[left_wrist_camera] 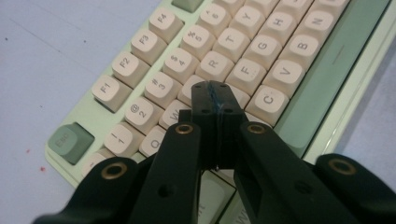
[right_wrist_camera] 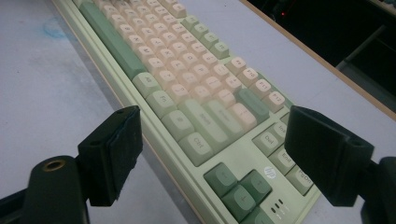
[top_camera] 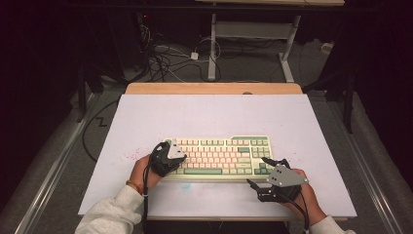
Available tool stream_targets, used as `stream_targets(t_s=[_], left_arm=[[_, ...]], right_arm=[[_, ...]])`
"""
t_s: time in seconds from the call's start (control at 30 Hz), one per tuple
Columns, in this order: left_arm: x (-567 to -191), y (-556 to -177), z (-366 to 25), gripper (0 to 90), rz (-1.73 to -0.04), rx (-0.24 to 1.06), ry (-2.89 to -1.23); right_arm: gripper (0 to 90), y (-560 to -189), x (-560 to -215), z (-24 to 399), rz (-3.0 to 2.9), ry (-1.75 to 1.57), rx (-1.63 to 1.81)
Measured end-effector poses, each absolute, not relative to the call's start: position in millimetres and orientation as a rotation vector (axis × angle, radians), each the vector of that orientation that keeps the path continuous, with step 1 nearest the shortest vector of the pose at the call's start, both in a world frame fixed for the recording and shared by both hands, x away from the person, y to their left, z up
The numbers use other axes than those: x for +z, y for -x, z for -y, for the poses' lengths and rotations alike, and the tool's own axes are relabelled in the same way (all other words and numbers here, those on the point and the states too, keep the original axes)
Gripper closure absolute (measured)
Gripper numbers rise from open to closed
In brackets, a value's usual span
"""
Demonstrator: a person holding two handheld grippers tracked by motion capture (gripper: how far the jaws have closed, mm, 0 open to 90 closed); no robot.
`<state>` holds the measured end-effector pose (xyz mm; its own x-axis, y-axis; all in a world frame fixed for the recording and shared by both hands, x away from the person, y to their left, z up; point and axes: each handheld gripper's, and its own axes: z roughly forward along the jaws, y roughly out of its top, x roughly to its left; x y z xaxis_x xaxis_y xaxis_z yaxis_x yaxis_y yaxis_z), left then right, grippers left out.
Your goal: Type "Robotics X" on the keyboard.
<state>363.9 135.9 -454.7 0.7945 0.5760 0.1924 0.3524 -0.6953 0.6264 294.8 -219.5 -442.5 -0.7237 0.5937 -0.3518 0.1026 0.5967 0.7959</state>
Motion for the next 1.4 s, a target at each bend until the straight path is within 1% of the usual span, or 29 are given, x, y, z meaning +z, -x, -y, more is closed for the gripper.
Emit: stream_targets(t_s=[0.7,1.4], left_arm=[[-440.2,-353.5,-132.9,87.1,-0.626,0.547,-2.343],[-434.6,-341.2,-128.0,87.1,-0.569,0.517,-2.322]], right_arm=[[20.1,-295.1,-441.7,220.3,-2.211,-0.55,1.056],[20.1,-294.1,-440.6,220.0,-2.209,-0.544,1.056]])
